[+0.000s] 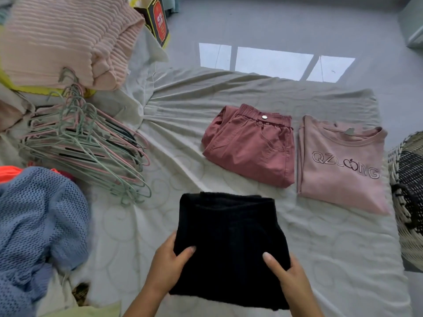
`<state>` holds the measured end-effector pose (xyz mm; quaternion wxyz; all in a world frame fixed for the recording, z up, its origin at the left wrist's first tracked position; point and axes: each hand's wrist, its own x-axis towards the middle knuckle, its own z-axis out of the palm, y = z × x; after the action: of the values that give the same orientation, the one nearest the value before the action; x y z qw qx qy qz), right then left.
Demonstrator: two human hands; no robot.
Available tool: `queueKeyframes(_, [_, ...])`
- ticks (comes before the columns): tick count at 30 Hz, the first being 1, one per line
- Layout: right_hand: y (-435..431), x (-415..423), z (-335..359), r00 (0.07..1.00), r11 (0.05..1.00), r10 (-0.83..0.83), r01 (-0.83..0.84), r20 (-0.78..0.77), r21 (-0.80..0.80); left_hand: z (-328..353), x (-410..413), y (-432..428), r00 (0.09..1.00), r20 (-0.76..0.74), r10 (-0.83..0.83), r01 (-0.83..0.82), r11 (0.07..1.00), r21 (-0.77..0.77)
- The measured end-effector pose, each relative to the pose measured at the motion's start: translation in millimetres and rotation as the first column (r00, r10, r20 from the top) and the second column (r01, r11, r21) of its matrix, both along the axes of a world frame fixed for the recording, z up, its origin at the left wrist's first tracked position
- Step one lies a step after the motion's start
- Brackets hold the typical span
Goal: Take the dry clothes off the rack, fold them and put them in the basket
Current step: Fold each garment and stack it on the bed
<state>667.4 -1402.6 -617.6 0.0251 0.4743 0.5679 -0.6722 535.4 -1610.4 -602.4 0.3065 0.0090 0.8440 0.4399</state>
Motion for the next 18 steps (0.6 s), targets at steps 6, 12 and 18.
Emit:
queueKeyframes(6, [92.1,-97.4,30.2,0.986,0.971,-0.065,0.099,-0.154,0.219,38.9,-120.4,105.9,0.948,-0.295,-0.118,0.147,0.986,0.079])
queueKeyframes(12, [170.0,-168.8,10.7,0.988,0.932,0.039,0.017,-0.147,0.361,26.7,-206.6,169.8,0.961,-0.264,-0.084,0.111,0.99,0.089])
queueKeyframes(18, [166.9,-159.3,-55.9,0.992,0.945,0.125,-0.126,0.022,0.301,-53.2,-196.5,163.2,0.987,-0.143,-0.068,0.066,0.998,-0.018])
